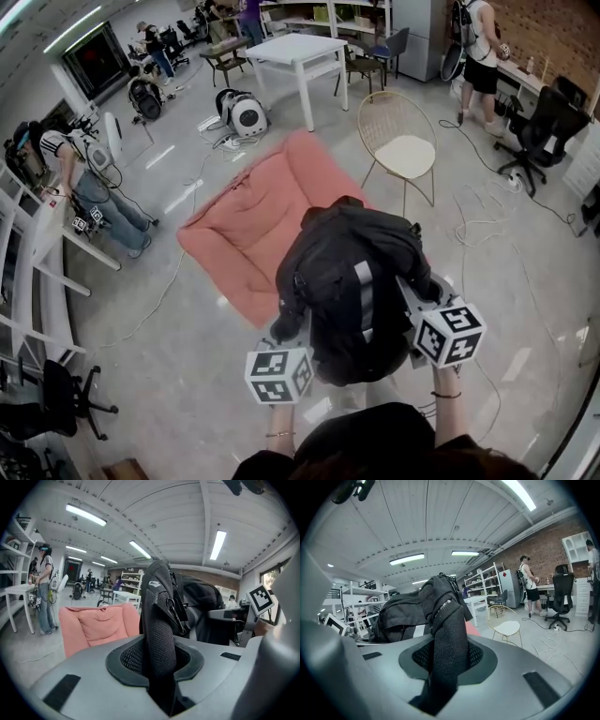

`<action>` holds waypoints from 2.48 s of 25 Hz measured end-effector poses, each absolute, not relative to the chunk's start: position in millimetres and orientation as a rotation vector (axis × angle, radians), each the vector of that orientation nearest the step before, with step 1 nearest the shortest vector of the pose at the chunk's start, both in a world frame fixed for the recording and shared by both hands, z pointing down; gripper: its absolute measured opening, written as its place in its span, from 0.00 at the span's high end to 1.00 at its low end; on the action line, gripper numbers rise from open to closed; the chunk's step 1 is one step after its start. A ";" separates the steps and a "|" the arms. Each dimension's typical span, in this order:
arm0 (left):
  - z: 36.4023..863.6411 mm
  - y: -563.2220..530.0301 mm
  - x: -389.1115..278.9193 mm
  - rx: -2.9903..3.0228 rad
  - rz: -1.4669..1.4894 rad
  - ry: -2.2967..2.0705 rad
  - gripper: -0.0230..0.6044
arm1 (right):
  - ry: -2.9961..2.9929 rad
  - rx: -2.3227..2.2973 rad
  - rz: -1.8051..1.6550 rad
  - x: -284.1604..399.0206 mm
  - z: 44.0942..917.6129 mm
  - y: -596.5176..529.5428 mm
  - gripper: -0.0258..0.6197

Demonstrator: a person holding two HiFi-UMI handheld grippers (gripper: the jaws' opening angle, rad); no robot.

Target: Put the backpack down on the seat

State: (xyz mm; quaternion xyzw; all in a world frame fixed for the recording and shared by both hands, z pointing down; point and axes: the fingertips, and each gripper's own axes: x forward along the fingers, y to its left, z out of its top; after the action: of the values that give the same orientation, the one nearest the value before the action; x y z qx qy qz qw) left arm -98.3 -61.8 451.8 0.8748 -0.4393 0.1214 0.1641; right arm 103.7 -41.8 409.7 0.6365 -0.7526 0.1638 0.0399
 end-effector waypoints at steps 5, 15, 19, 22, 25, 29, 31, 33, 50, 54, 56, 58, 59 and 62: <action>464.9 -91.0 -76.6 2.437 0.376 -1.291 0.82 | -2.333 1.885 0.553 126.2 424.3 -80.0 0.82; 489.6 -150.5 -71.5 2.273 0.405 -1.418 0.82 | -2.416 1.680 0.640 131.9 451.3 -164.6 0.82; 497.1 -177.8 -67.1 2.225 0.420 -1.459 0.82 | -2.429 1.607 0.675 136.0 461.6 -199.0 0.82; 505.6 -191.3 -71.2 2.169 0.430 -1.498 0.82 | -2.437 1.529 0.709 131.4 472.5 -220.6 0.82; 512.9 -209.8 -74.9 2.133 0.441 -1.522 0.82 | -2.444 1.480 0.722 127.1 481.1 -243.4 0.82; 525.3 -229.6 -76.9 2.080 0.450 -1.554 0.82 | -2.452 1.421 0.732 124.1 494.1 -268.6 0.82; 533.0 -238.7 -77.4 2.058 0.451 -1.565 0.82 | -2.454 1.397 0.733 123.0 501.2 -279.6 0.82; 540.6 -248.6 -77.9 2.038 0.450 -1.571 0.82 | -2.454 1.379 0.730 121.5 507.3 -291.8 0.82; 623.7 -310.3 -97.8 1.935 0.523 -1.496 0.82 | -2.355 1.335 0.809 100.4 588.7 -360.2 0.82; 634.5 -331.9 -106.7 1.932 0.512 -1.490 0.82 | -2.331 1.335 0.805 92.4 600.7 -382.4 0.82; 638.3 -341.0 -109.9 1.927 0.512 -1.488 0.82 | -2.326 1.332 0.804 89.2 604.6 -391.9 0.82; 642.6 -347.2 -110.5 1.928 0.507 -1.483 0.82 | -2.321 1.331 0.804 88.5 609.4 -398.8 0.82; 644.7 -350.1 -110.6 1.928 0.503 -1.481 0.82 | -2.318 1.330 0.801 88.5 611.6 -401.9 0.82; 649.2 -361.2 -112.6 1.927 0.495 -1.479 0.82 | -2.312 1.328 0.791 87.2 616.4 -413.3 0.82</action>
State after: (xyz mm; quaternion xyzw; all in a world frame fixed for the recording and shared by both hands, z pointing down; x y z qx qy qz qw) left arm -112.6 -361.2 649.2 0.7351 -0.5642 0.1888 0.3251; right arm 87.2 -413.3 616.4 0.4698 -0.8178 0.2799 0.1792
